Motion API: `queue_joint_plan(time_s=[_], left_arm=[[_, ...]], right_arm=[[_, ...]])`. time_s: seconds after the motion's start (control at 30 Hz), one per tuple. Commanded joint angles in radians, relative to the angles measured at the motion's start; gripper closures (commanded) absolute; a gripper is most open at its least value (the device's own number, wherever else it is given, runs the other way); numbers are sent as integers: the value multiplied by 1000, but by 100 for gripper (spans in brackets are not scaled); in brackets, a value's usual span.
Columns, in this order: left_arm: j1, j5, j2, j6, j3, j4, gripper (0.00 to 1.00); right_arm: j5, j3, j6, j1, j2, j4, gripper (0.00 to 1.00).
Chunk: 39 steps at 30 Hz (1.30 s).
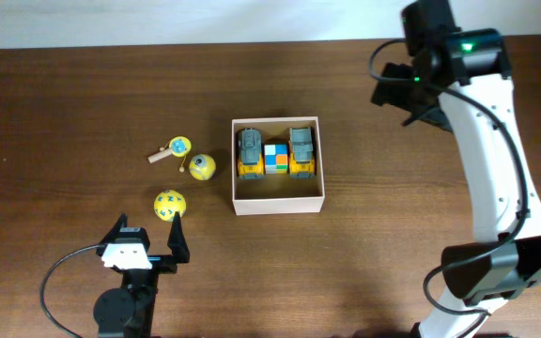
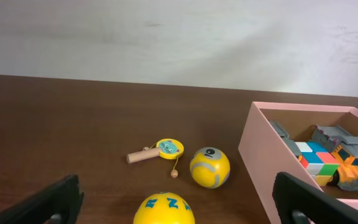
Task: Pack container
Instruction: 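Move the left gripper to the yellow letter ball and grasp it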
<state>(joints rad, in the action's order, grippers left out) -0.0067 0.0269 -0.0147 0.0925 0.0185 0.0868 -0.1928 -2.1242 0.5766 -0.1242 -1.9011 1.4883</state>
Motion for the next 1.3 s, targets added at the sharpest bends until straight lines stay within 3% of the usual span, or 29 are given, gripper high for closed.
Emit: queue_joint_plan(time_s=[0.0,0.3,0.43,0.57,0.7,0.87,1.17,1.27], left_arm=[[5,11,8,-19,-5,1,1],[5,18,8,-15,-5,-12,1],[5,174,8,-12,10,1,1],[5,183,-16,27,107,158,1],[5,97,-106,26,273,317,1],[5,27,-351,24,573,525,1],[5,37,-986,-68,1117,975,1],[5,67,-1147,-68,1215,1038,1]], right_arm=[[27,-6,16,39,8,23,1],[24,-6,16,66,8,23,1],[24,-6,16,66,8,23,1],[24,-6,16,66,8,23,1],[24,-6,16,66,8,23,1],[24,-6,16,66,8,23,1],[24,-6,16,66,8,23,1],[24,-6,16,66,8,23,1]])
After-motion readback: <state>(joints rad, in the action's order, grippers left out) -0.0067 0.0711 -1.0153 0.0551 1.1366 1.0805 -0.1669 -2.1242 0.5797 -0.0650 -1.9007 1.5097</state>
